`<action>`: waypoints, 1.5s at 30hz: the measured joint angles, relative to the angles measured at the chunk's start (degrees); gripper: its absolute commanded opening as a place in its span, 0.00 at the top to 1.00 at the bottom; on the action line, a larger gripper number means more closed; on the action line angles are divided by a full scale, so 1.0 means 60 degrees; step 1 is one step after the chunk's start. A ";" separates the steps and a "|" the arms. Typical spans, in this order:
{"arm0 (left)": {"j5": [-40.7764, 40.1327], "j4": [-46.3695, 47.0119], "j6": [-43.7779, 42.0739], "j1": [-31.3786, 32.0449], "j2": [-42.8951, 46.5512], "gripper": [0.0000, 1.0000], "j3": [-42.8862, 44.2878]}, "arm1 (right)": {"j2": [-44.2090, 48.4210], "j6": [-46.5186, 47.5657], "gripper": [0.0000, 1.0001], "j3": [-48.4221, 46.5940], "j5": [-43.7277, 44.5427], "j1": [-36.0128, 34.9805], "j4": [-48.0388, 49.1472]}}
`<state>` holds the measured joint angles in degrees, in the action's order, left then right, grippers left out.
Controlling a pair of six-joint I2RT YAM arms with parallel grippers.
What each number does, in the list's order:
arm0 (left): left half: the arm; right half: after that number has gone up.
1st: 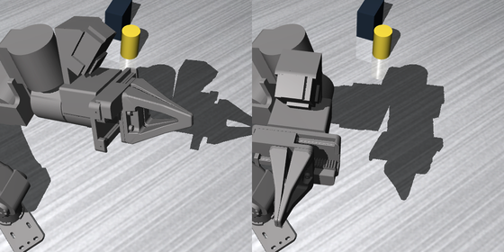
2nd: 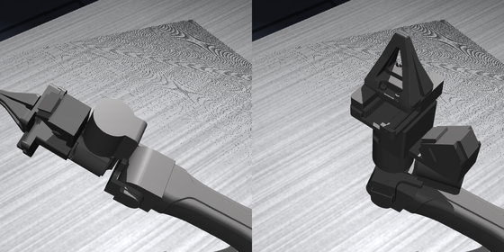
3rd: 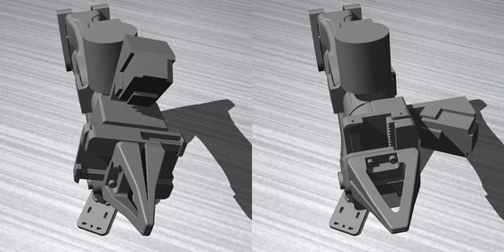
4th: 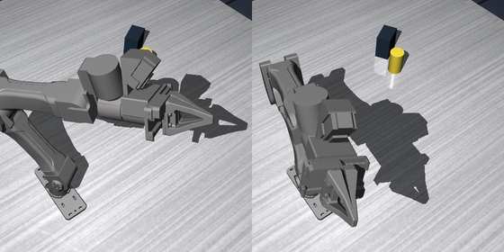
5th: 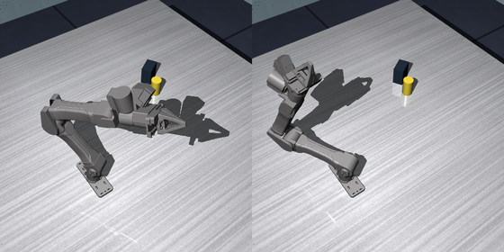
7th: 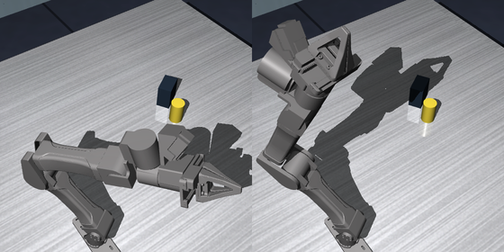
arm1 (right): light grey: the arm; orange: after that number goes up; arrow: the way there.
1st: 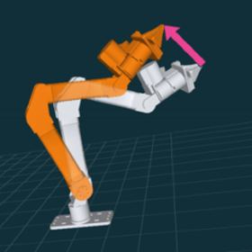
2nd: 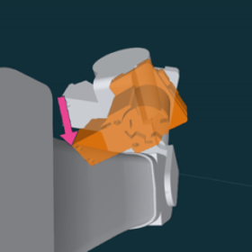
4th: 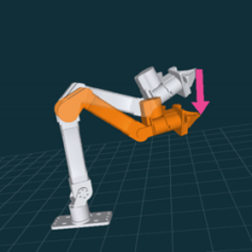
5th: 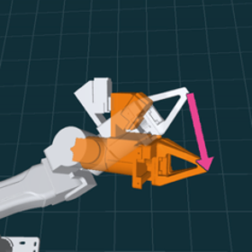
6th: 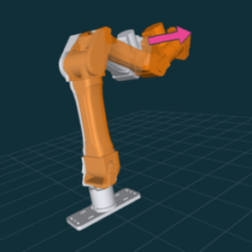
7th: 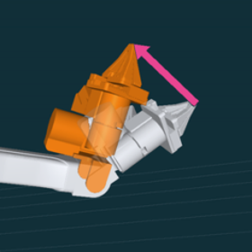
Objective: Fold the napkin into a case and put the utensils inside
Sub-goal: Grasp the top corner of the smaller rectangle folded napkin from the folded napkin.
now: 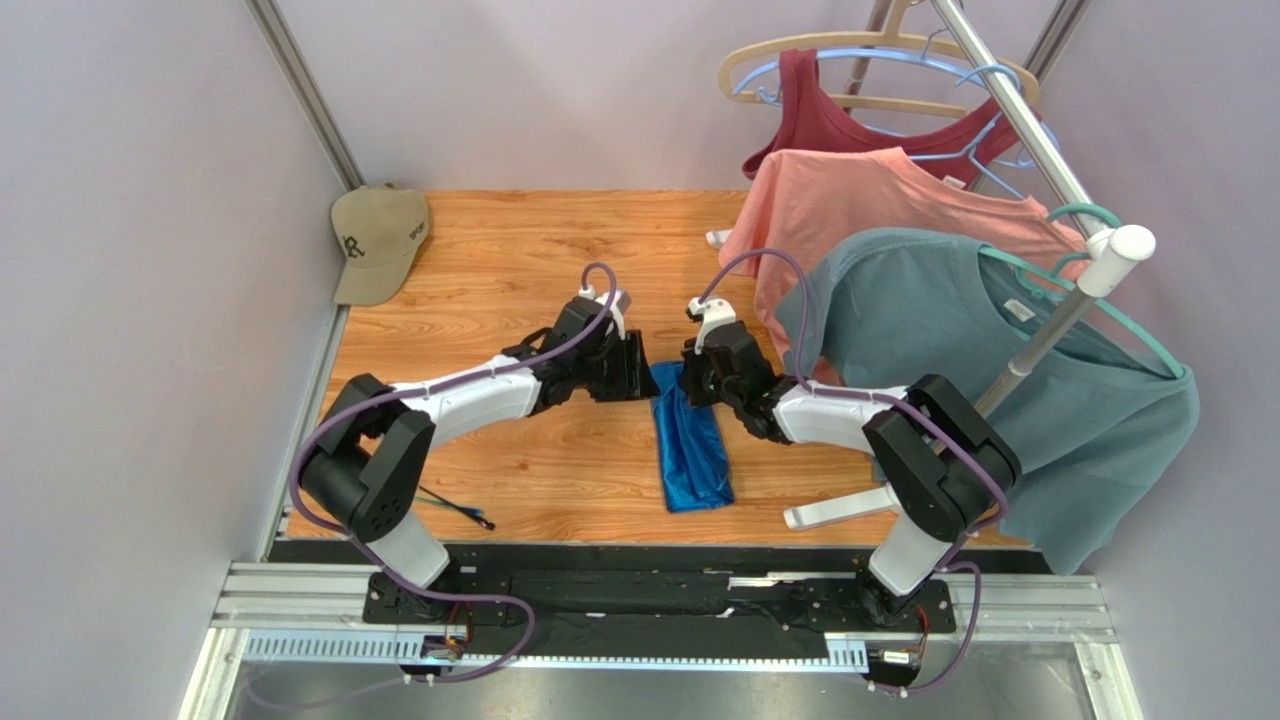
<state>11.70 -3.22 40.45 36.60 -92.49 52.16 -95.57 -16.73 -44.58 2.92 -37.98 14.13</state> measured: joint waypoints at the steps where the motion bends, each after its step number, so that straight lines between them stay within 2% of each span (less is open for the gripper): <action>1: -0.0095 -0.0087 -0.0259 0.0000 -0.0058 0.55 0.0335 | 0.0000 0.0015 1.00 0.0004 -0.0007 0.0000 -0.0007; 7: -0.0474 -0.0197 -0.1188 0.0000 -0.0586 0.64 0.1104 | 0.0200 0.0015 1.00 0.0208 -0.0364 0.0047 -0.0044; 9: -0.0514 -0.0295 -0.1490 0.0000 -0.0885 0.65 0.1322 | 0.0419 0.0015 1.00 0.0350 -0.0561 0.0106 -0.0102; 11: -0.0561 -0.0401 -0.1730 0.0011 -0.1260 0.62 0.1577 | 0.0648 0.0015 1.00 0.0474 -0.0761 0.0193 -0.0164; 14: -0.0743 -0.0539 -0.2040 0.0095 -0.1672 0.50 0.1803 | 0.0863 0.0007 1.00 0.0586 -0.1096 0.0423 -0.0186; 16: -0.0976 -0.0739 -0.2200 0.0204 -0.1832 0.45 0.1920 | 0.0951 0.0007 1.00 0.0637 -0.1275 0.0616 -0.0219; 22: -0.1847 -0.1177 -0.2550 0.0929 -0.1963 0.49 0.2364 | 0.0984 -0.0066 1.00 0.0739 -0.1792 0.0954 -0.0244; 23: -0.1971 -0.1217 -0.2568 0.1020 -0.1974 0.50 0.2437 | 0.0984 -0.0076 1.00 0.0739 -0.1847 0.0973 -0.0244; 24: -0.2098 -0.1275 -0.2605 0.1144 -0.1993 0.56 0.2532 | 0.0984 -0.0109 1.00 0.0739 -0.1927 0.0987 -0.0244; 32: -0.2728 -0.1545 -0.2728 0.1570 -0.2561 0.56 0.3034 | 0.0984 -0.0444 1.00 0.0739 -0.2350 0.0987 -0.0240; 35: -0.3104 -0.1785 -0.2779 0.1661 -0.2940 0.59 0.3293 | 0.0984 -0.0554 1.00 0.0739 -0.2441 0.0987 -0.0240; 38: -0.3315 -0.1887 -0.2820 0.1716 -0.3060 0.55 0.3297 | 0.0984 -0.0637 1.00 0.0739 -0.2510 0.0987 -0.0240; 39: -0.3370 -0.1898 -0.2830 0.1730 -0.3064 0.48 0.3300 | 0.0980 -0.0667 1.00 0.0739 -0.2524 0.0991 -0.0237; 41: -0.3461 -0.1898 -0.2896 0.1778 -0.3064 0.47 0.3297 | 0.0980 -0.0718 1.00 0.0743 -0.2575 0.0998 -0.0233; 42: -0.3475 -0.1909 -0.2914 0.1781 -0.3064 0.51 0.3300 | 0.0980 -0.0743 1.00 0.0743 -0.2590 0.1009 -0.0229; 44: -0.3523 -0.1927 -0.2918 0.1785 -0.3064 0.66 0.3297 | 0.0980 -0.0772 1.00 0.0747 -0.2619 0.1009 -0.0233; 45: -0.3548 -0.1934 -0.2947 0.1785 -0.3064 0.80 0.3297 | 0.0980 -0.0783 1.00 0.0747 -0.2648 0.1009 -0.0229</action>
<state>-9.58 -14.83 22.76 47.31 -110.87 71.94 -89.69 -21.43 -40.10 -12.97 -31.92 12.75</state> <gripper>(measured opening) 0.441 0.014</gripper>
